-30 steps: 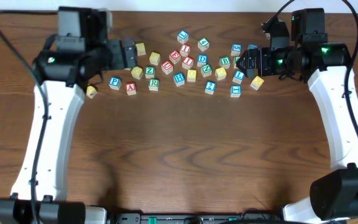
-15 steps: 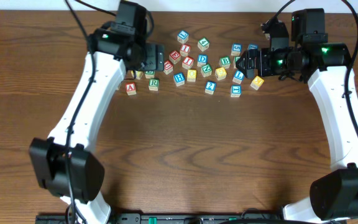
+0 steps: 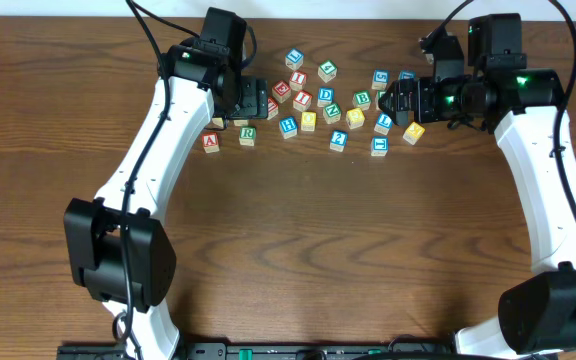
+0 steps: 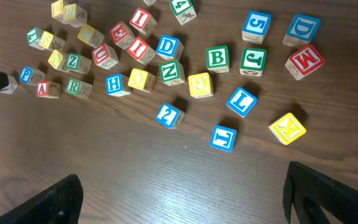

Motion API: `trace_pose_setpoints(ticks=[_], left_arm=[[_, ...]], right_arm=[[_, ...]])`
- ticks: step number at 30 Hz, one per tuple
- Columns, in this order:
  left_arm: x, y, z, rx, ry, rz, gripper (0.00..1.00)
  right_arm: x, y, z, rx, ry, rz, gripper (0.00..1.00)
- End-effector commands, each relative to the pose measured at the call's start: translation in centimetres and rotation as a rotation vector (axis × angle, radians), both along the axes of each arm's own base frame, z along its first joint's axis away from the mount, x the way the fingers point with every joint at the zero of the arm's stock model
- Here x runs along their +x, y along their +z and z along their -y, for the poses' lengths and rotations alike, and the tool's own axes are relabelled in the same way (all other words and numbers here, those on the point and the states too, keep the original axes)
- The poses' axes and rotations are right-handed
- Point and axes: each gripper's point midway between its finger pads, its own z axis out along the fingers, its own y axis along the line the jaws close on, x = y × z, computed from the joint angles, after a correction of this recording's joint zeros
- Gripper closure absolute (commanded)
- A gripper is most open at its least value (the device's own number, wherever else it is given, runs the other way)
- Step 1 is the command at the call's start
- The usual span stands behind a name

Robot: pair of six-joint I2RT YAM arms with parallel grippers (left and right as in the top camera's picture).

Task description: Spell out CORL

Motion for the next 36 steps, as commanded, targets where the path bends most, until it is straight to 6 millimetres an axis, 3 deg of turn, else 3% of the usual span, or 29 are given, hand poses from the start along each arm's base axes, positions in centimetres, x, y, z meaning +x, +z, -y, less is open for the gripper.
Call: trace_pose_setpoints(ticks=[1,24,36], left_arm=[[0.3,-0.2,-0.1,0.009,0.014,0.001,0.14],[2.9,0.9,0.6,-0.025,0.016,0.113,0.16],[4.3,1.2,-3.0,0.098,0.104,0.166,0.24]], right_arm=[[0.1,0.6,-0.5,0.021,0.004,0.008,0.01],[0.4,0.8,-0.6,0.022,0.004,0.023,0.01],[0.1,0.1,-0.5,0.019,0.003,0.005,0.01]])
